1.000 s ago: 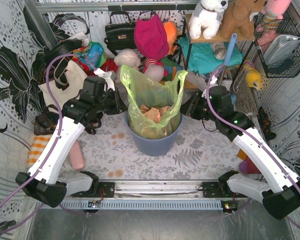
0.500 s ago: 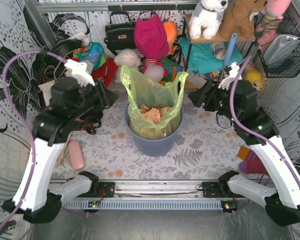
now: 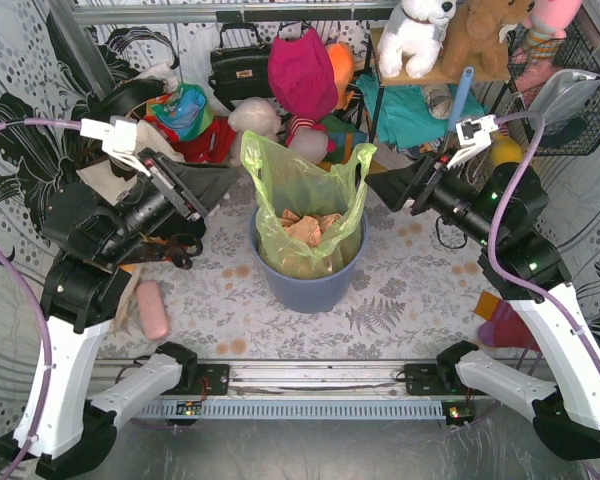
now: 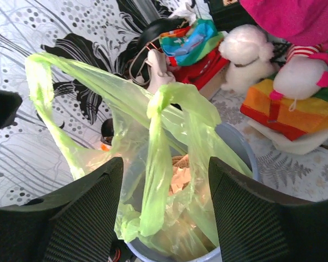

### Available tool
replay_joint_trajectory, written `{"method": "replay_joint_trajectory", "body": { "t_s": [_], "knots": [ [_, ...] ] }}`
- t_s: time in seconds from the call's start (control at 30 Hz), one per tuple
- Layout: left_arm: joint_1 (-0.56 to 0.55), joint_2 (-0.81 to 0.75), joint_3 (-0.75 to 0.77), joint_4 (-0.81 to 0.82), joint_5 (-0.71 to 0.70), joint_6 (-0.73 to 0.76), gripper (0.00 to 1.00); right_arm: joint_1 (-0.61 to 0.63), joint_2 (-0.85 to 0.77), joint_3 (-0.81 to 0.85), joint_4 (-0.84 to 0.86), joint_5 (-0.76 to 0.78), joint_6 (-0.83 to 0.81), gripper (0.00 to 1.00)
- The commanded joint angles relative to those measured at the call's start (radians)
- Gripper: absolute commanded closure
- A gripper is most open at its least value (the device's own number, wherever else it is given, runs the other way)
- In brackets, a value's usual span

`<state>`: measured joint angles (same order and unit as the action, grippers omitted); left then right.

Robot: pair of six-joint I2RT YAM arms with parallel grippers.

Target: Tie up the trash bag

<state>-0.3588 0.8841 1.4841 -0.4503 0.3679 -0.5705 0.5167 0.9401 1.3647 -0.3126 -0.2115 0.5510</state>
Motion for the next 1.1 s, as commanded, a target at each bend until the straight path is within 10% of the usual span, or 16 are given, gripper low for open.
{"method": "replay_joint_trajectory", "body": {
  "t_s": [0.0,0.77,0.97,1.07],
  "knots": [
    [0.003,0.049,0.014,0.136,0.025,-0.053,0.5,0.003,-0.007,-0.016,0.115,-0.06,0.011,0.37],
    [0.003,0.206,0.072,-0.001,0.062,0.029,0.87,0.004,0.105,-0.013,0.18,-0.077,0.016,0.42],
    [0.003,0.237,0.14,-0.207,-0.093,0.119,0.93,0.004,0.15,0.026,0.158,-0.056,-0.001,0.99],
    [0.004,0.251,0.178,-0.32,-0.25,0.161,0.96,0.004,0.145,0.017,0.134,-0.039,-0.011,1.0]
  ]
}}
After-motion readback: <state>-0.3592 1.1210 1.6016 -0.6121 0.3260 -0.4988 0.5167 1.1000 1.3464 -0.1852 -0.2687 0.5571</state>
